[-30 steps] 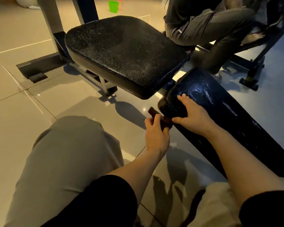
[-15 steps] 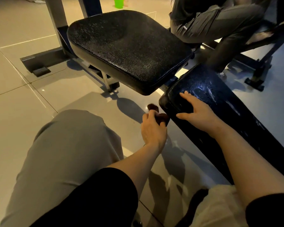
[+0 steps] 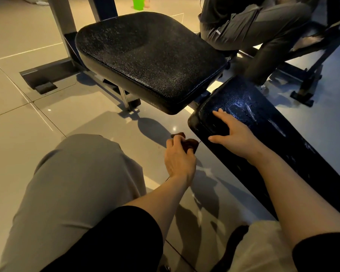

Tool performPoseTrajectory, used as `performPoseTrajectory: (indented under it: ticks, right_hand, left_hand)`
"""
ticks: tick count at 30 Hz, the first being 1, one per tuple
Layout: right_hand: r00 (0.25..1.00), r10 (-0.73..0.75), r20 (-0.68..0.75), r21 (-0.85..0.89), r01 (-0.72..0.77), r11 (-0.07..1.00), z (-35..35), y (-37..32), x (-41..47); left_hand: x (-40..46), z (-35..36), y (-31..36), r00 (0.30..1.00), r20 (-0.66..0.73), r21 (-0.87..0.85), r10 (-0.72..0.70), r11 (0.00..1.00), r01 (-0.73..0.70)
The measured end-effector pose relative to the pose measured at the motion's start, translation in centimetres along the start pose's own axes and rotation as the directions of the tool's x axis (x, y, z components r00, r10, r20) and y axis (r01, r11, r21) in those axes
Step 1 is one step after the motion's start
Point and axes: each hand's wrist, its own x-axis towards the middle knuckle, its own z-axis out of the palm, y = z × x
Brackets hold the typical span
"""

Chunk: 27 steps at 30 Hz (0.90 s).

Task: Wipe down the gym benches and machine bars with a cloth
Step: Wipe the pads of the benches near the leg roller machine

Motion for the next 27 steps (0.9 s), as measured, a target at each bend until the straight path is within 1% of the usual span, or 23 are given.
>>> performPoseTrajectory:
  ticks: [3, 5, 9, 12, 13, 16, 17, 20, 22, 24, 26, 27]
  right_hand:
    - [1.0, 0.002, -0.012, 0.026, -0.002, 1.0, 0.0, 0.1, 0.1]
    - [1.0, 0.003, -0.013, 0.053, -0.003, 0.999, 0.2, 0.2, 0.0]
    - [1.0, 0.0, -0.016, 0.054, 0.001, 0.999, 0.1, 0.3, 0.1]
    - [1.0, -0.001, -0.013, 0.043, 0.002, 0.999, 0.1, 0.4, 0.2]
    - [1.0, -0.001, -0.013, 0.046, 0.001, 0.999, 0.1, 0.4, 0.2]
    - [1.0, 0.009, -0.012, 0.063, -0.008, 0.998, 0.3, 0.4, 0.2]
    - [1.0, 0.012, -0.014, 0.065, -0.011, 0.998, 0.3, 0.4, 0.2]
    - [1.0, 0.004, -0.017, 0.052, -0.003, 0.999, 0.4, 0.4, 0.2]
    - [1.0, -0.005, -0.016, 0.045, 0.006, 0.999, 0.4, 0.4, 0.1]
    - [1.0, -0.011, -0.015, 0.029, 0.011, 1.0, 0.4, 0.3, 0.0]
    - [1.0, -0.014, -0.008, 0.006, 0.014, 1.0, 0.3, 0.2, 0.1]
    - [1.0, -0.016, -0.004, -0.001, 0.016, 1.0, 0.2, 0.1, 0.1]
  left_hand:
    - [0.4, -0.4, 2.1, 0.973, -0.173, -0.071, 0.151, 0.984, -0.165]
    - [0.9, -0.6, 3.3, 0.955, -0.205, -0.078, 0.216, 0.969, -0.236]
    - [0.7, -0.6, 2.3, 0.952, -0.124, -0.004, 0.278, 0.96, -0.281]
    - [0.6, -0.6, 1.7, 0.956, -0.082, 0.005, 0.281, 0.96, -0.281]
    - [0.7, -0.8, 1.9, 0.956, -0.098, -0.003, 0.275, 0.961, -0.277]
    - [2.0, -1.3, 2.9, 0.937, -0.229, -0.053, 0.264, 0.958, -0.283]
    - [2.5, -1.5, 3.2, 0.931, -0.24, -0.061, 0.274, 0.953, -0.296]
    - [2.8, -1.7, 3.4, 0.944, -0.157, -0.065, 0.289, 0.951, -0.302]
    - [2.3, -1.8, 3.0, 0.952, -0.096, -0.03, 0.291, 0.955, -0.295]
    - [1.7, -1.7, 2.1, 0.96, 0.019, 0.013, 0.281, 0.96, -0.281]
    - [1.4, -1.4, 1.0, 0.961, 0.158, 0.059, 0.229, 0.969, -0.24]
    - [1.3, -1.4, 0.6, 0.964, 0.18, 0.076, 0.196, 0.974, -0.212]
